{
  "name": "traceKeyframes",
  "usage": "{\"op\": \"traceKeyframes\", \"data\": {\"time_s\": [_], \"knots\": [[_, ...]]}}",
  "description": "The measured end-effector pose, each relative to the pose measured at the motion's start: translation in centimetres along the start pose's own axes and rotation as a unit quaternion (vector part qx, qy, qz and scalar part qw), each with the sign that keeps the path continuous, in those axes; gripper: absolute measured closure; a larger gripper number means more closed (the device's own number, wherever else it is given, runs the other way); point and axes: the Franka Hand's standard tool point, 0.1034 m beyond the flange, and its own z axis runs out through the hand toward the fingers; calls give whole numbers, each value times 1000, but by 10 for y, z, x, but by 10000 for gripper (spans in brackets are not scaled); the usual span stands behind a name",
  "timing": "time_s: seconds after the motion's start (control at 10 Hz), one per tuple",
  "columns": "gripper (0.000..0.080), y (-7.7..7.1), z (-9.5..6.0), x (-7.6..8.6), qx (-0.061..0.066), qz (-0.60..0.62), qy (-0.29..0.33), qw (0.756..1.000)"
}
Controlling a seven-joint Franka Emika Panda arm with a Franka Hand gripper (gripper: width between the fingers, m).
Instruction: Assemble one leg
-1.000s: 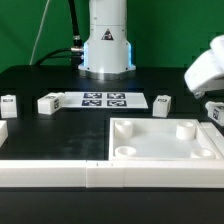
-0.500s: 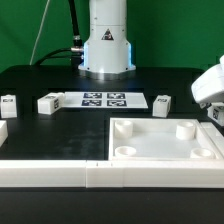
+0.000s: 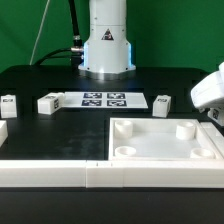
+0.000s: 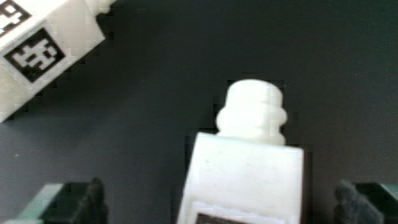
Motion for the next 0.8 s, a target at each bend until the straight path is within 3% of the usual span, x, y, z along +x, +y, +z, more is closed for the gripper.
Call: {"op": "traceKeyframes", "data": {"time_s": [0.2, 0.4, 0.5, 0.8], "knots": [[151, 0, 0, 0, 0, 0, 0, 1000], [416, 0, 0, 0, 0, 0, 0, 1000], [511, 0, 0, 0, 0, 0, 0, 1000], [511, 0, 0, 0, 0, 0, 0, 1000]]}}
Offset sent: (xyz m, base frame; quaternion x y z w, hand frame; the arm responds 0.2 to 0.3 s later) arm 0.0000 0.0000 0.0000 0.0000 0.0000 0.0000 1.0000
